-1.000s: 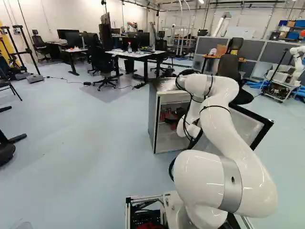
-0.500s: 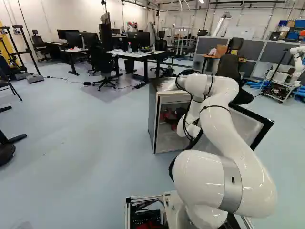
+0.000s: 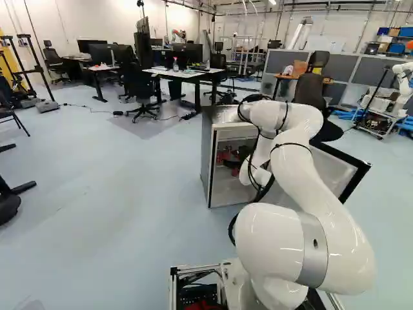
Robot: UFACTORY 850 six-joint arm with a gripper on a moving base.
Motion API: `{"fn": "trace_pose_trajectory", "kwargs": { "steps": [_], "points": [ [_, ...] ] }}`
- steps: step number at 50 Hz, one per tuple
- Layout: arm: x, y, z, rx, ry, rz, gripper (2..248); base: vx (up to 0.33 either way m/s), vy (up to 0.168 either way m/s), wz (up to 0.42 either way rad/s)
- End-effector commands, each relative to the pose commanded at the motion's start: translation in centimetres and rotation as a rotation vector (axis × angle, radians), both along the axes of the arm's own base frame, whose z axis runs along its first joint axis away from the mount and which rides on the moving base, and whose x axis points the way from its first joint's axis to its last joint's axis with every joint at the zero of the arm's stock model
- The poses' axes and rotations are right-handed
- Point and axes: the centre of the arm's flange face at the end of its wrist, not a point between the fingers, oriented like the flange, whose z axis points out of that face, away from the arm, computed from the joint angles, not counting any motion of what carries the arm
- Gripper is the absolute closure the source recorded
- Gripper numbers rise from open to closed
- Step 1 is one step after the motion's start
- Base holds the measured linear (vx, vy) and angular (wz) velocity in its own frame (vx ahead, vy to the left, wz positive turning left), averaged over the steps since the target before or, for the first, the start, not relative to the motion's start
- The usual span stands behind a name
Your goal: Grab a drink from the fridge
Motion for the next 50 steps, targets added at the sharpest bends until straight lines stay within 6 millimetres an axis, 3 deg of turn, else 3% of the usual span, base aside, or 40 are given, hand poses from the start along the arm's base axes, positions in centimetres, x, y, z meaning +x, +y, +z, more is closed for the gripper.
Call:
{"fn": "trace_pose_trajectory", "kwargs": {
  "steps": [50],
  "points": [
    [3.3,-0.3,-1.8,-0.050,0.032,0.016,63,0.000,0.000,0.000]
  ]
}}
